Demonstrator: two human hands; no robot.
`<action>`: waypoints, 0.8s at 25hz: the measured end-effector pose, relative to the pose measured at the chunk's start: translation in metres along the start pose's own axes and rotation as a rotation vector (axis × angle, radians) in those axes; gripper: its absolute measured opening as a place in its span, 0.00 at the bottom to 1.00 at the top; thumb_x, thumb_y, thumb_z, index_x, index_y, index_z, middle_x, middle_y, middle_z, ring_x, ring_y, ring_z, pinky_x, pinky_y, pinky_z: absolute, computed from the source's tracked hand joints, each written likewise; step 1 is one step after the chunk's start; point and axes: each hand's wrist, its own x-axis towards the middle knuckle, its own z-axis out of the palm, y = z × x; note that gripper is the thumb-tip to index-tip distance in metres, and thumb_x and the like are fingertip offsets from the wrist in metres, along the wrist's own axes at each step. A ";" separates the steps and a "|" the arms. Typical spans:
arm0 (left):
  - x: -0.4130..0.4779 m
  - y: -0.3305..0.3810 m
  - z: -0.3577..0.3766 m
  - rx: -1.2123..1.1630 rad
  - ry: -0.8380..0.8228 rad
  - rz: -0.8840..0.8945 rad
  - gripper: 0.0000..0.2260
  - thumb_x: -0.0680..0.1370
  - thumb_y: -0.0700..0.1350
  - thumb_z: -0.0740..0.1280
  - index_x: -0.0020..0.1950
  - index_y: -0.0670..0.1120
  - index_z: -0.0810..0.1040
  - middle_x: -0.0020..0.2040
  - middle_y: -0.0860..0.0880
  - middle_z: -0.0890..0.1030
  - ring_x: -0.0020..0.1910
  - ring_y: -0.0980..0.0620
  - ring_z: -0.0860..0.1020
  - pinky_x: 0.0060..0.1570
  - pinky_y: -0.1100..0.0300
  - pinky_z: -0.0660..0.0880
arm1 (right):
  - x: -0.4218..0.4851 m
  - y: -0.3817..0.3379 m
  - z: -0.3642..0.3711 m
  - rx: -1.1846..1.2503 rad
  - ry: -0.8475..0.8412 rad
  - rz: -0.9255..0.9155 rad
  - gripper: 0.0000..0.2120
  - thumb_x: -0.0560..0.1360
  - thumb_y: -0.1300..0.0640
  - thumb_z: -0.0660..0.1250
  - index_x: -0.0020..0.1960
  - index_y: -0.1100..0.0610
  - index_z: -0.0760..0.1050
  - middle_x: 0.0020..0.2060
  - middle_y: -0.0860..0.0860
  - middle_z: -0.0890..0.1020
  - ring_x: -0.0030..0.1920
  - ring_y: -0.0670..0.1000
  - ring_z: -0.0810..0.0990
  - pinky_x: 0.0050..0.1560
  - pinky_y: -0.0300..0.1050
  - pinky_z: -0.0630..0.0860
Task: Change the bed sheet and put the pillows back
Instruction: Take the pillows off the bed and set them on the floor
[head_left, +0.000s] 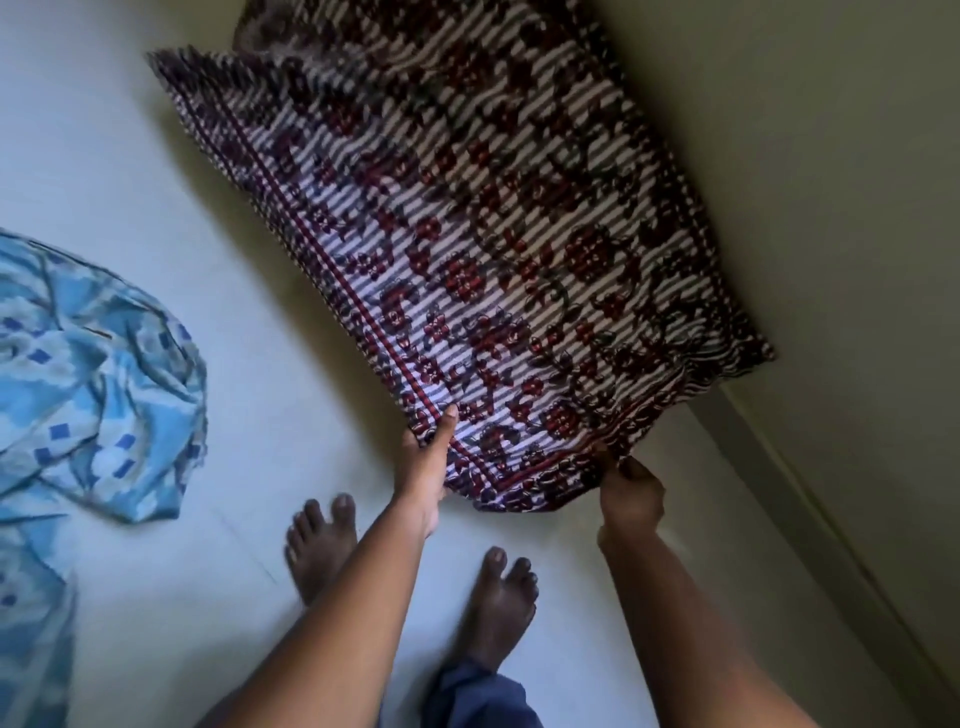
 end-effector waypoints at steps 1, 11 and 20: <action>0.000 0.001 0.002 0.015 -0.017 -0.025 0.37 0.75 0.57 0.65 0.76 0.47 0.50 0.76 0.46 0.58 0.71 0.43 0.64 0.64 0.40 0.68 | 0.004 0.005 -0.003 -0.031 0.019 0.016 0.13 0.74 0.51 0.68 0.50 0.60 0.80 0.53 0.60 0.81 0.50 0.58 0.78 0.53 0.45 0.72; -0.136 0.041 -0.062 0.382 -0.071 0.076 0.17 0.77 0.53 0.65 0.65 0.50 0.74 0.62 0.46 0.77 0.63 0.46 0.73 0.66 0.52 0.68 | -0.124 -0.030 -0.067 -0.080 -0.321 0.019 0.10 0.77 0.54 0.62 0.57 0.56 0.72 0.51 0.53 0.77 0.51 0.53 0.75 0.60 0.52 0.71; -0.354 0.102 -0.146 0.562 -0.032 0.269 0.15 0.75 0.48 0.65 0.59 0.44 0.77 0.56 0.46 0.80 0.59 0.47 0.76 0.59 0.57 0.70 | -0.318 -0.146 -0.220 -0.432 -0.549 -0.477 0.12 0.77 0.52 0.63 0.59 0.52 0.76 0.50 0.48 0.80 0.48 0.47 0.77 0.49 0.38 0.70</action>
